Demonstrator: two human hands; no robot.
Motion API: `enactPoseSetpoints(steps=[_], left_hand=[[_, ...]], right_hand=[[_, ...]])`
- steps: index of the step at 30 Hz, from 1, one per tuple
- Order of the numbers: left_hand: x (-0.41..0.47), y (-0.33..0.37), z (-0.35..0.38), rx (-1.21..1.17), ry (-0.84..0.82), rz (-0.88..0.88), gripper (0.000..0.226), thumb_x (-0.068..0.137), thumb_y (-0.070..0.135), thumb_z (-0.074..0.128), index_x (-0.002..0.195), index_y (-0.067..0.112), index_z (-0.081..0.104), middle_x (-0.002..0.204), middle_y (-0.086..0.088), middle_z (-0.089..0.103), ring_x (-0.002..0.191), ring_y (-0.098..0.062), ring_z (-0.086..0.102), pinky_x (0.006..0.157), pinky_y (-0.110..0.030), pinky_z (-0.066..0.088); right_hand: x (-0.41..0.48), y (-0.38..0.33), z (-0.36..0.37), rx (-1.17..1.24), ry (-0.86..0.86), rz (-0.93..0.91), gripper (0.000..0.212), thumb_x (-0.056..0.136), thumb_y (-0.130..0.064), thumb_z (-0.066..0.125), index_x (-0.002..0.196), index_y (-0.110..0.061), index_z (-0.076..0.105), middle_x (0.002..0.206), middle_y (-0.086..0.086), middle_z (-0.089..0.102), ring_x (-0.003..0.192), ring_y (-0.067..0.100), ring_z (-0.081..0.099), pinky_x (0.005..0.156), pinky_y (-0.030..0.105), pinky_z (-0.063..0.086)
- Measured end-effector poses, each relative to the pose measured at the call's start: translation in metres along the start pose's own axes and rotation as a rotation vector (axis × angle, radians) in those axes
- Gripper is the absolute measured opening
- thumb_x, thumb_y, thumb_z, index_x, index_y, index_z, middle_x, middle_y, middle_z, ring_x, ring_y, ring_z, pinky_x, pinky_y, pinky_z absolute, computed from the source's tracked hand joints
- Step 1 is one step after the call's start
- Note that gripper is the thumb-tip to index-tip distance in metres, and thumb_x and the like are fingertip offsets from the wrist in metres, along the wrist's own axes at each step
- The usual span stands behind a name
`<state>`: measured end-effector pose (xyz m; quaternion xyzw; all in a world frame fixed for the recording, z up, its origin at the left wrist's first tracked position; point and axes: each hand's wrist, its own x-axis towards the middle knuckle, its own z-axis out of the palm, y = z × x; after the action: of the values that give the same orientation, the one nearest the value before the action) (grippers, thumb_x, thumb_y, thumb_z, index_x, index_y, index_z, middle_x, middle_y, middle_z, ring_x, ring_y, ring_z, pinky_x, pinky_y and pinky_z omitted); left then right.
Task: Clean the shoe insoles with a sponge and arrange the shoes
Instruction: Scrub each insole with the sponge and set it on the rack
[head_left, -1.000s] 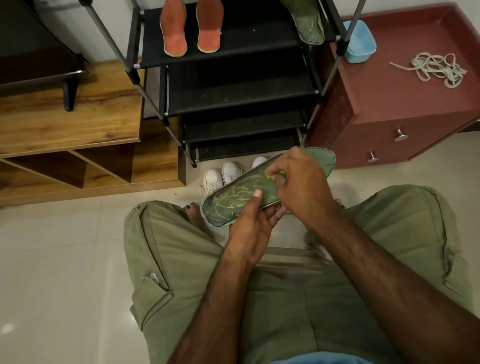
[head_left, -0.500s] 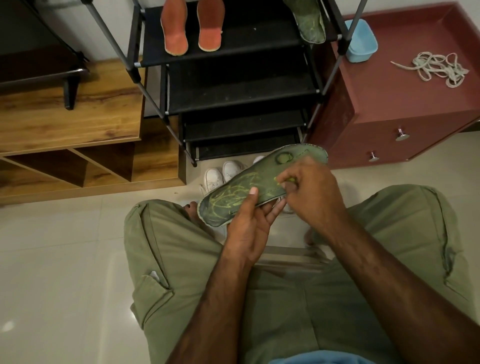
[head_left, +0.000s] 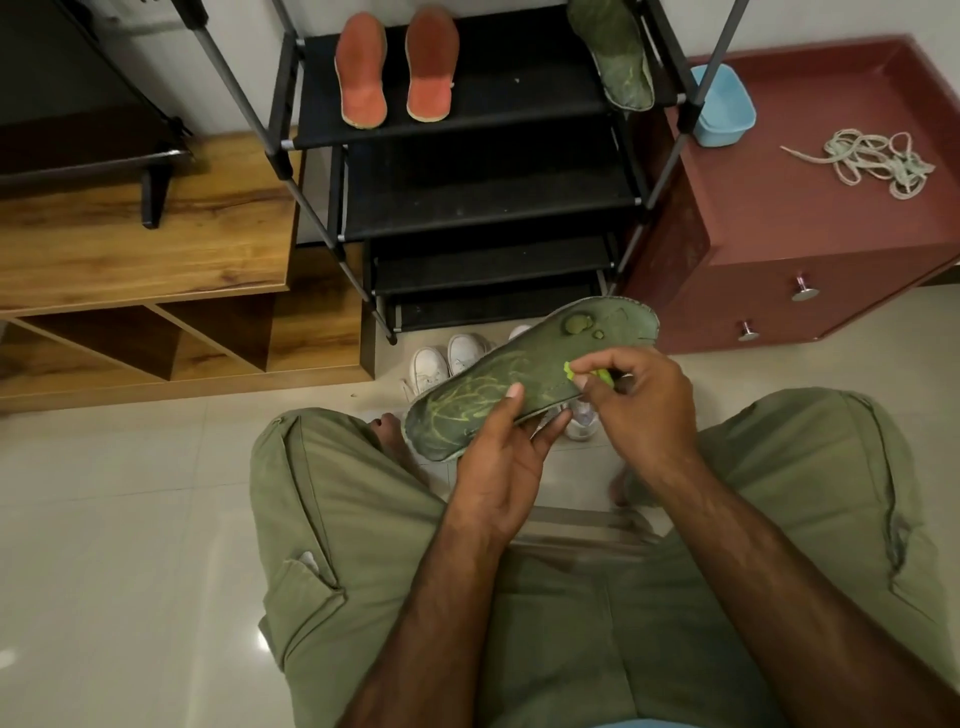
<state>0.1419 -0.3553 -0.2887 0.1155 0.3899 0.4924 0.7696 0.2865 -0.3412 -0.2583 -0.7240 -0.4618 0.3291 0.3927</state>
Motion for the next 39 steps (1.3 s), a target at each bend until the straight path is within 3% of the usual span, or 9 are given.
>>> enactPoseSetpoints(steps=[5, 8, 11, 18, 21, 24, 31, 35, 39], left_hand=[[-0.001, 0.01, -0.008, -0.155, -0.041, 0.028, 0.037, 0.099, 0.025, 0.057, 0.13, 0.007, 0.064, 0.14, -0.019, 0.059, 0.128, -0.039, 0.058, 0.106, -0.057, 0.048], [-0.005, 0.018, -0.01, -0.282, -0.144, -0.014, 0.06, 0.102, 0.055, 0.037, 0.129, 0.011, 0.068, 0.144, -0.013, 0.059, 0.135, -0.037, 0.054, 0.112, -0.064, 0.036], [-0.007, 0.021, -0.011, -0.362, -0.21, -0.126, 0.082, 0.093, 0.072, 0.042, 0.138, 0.006, 0.059, 0.154, -0.023, 0.047, 0.14, -0.048, 0.045, 0.111, -0.069, 0.036], [-0.008, 0.023, -0.017, -0.422, -0.387, -0.252, 0.083, 0.09, 0.051, 0.051, 0.158, 0.01, 0.028, 0.167, -0.023, 0.018, 0.154, -0.046, 0.015, 0.123, -0.067, 0.001], [-0.008, 0.022, -0.017, -0.474, -0.414, -0.288, 0.097, 0.089, 0.063, 0.05, 0.162, 0.01, 0.015, 0.168, -0.024, 0.013, 0.155, -0.045, 0.012, 0.125, -0.062, 0.002], [-0.009, 0.021, -0.018, -0.497, -0.398, -0.332, 0.099, 0.09, 0.063, 0.049, 0.163, 0.009, 0.01, 0.167, -0.025, 0.015, 0.154, -0.046, 0.017, 0.126, -0.061, 0.005], [-0.013, 0.023, -0.017, -0.478, -0.33, -0.344, 0.09, 0.088, 0.038, 0.059, 0.16, 0.0, 0.019, 0.164, -0.028, 0.022, 0.152, -0.045, 0.022, 0.125, -0.061, 0.014], [-0.012, 0.023, -0.016, -0.433, -0.315, -0.361, 0.093, 0.088, 0.039, 0.054, 0.161, 0.0, 0.011, 0.167, -0.025, 0.014, 0.155, -0.043, 0.016, 0.126, -0.061, 0.012], [-0.011, 0.019, -0.015, -0.463, -0.293, -0.416, 0.09, 0.089, 0.043, 0.048, 0.159, -0.003, 0.017, 0.163, -0.025, 0.024, 0.154, -0.043, 0.019, 0.125, -0.061, 0.014]], right_hand=[[0.012, 0.006, -0.021, -0.074, 0.106, -0.067, 0.02, 0.09, -0.012, 0.079, 0.092, -0.032, 0.077, 0.102, -0.011, 0.066, 0.083, -0.003, 0.064, 0.076, 0.014, 0.053], [0.013, 0.01, -0.027, -0.118, 0.114, -0.096, 0.021, 0.089, -0.011, 0.079, 0.093, -0.031, 0.077, 0.099, -0.014, 0.064, 0.081, -0.008, 0.061, 0.07, 0.004, 0.045], [0.009, 0.011, -0.03, -0.084, 0.089, -0.132, 0.022, 0.089, -0.008, 0.079, 0.092, -0.029, 0.077, 0.099, -0.014, 0.064, 0.085, -0.003, 0.064, 0.073, 0.007, 0.05], [-0.001, 0.007, -0.03, -0.042, 0.016, -0.203, 0.02, 0.087, -0.002, 0.078, 0.09, -0.022, 0.078, 0.099, -0.014, 0.066, 0.088, 0.002, 0.065, 0.076, 0.014, 0.052], [-0.002, 0.008, -0.03, -0.016, -0.007, -0.21, 0.026, 0.086, 0.0, 0.078, 0.088, -0.026, 0.077, 0.098, -0.015, 0.066, 0.09, 0.007, 0.067, 0.08, 0.022, 0.056], [-0.004, 0.007, -0.03, -0.02, -0.043, -0.251, 0.026, 0.086, 0.002, 0.078, 0.087, -0.025, 0.077, 0.098, -0.015, 0.066, 0.091, 0.006, 0.067, 0.08, 0.018, 0.054], [-0.008, 0.002, -0.031, -0.069, -0.086, -0.232, 0.024, 0.087, -0.004, 0.079, 0.092, -0.027, 0.077, 0.098, -0.016, 0.066, 0.085, 0.005, 0.066, 0.076, 0.03, 0.058], [-0.007, -0.01, -0.04, -0.241, -0.035, -0.226, 0.033, 0.085, -0.019, 0.084, 0.111, -0.036, 0.073, 0.096, -0.019, 0.07, 0.081, -0.003, 0.062, 0.077, 0.031, 0.053], [0.004, -0.027, -0.031, -0.277, -0.04, -0.301, 0.022, 0.087, -0.019, 0.081, 0.108, -0.026, 0.078, 0.099, -0.014, 0.071, 0.087, 0.005, 0.063, 0.085, 0.033, 0.056]])
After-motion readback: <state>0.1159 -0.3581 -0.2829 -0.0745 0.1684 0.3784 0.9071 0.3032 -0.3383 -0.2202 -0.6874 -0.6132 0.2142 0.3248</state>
